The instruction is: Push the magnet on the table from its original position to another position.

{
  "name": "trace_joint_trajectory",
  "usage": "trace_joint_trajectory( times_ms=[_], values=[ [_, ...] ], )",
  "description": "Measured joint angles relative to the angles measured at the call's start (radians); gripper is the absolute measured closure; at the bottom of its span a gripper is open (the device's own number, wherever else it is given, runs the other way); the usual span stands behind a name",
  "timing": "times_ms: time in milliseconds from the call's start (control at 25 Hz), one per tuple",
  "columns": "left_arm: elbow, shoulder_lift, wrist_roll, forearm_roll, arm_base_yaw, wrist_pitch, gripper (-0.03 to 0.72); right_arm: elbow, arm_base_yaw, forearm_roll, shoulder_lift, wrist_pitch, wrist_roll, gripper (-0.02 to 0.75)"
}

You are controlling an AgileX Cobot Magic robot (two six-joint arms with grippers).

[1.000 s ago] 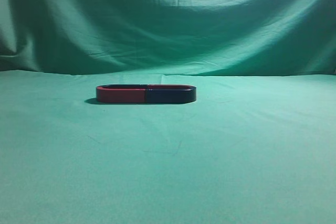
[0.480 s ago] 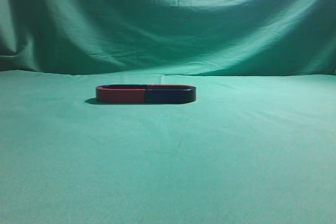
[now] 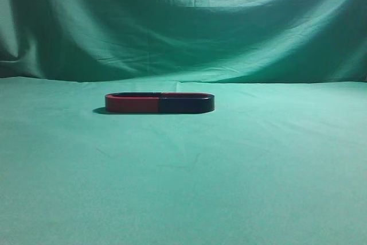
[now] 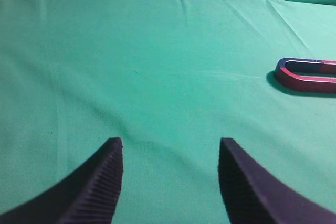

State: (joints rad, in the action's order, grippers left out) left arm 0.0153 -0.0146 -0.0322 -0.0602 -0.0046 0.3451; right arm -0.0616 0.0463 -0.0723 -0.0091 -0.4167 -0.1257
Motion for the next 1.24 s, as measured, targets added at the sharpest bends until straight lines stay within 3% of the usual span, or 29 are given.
trace_joint_trajectory(
  times_ms=[240,1240],
  values=[
    [0.0,0.0,0.0,0.0,0.0,0.0,0.316,0.084,0.0,0.004,-0.002,0.009,0.0,0.738],
    [0.0,0.0,0.0,0.0,0.0,0.0,0.316,0.084,0.0,0.008,-0.003,0.015,0.0,0.738]
  ],
)
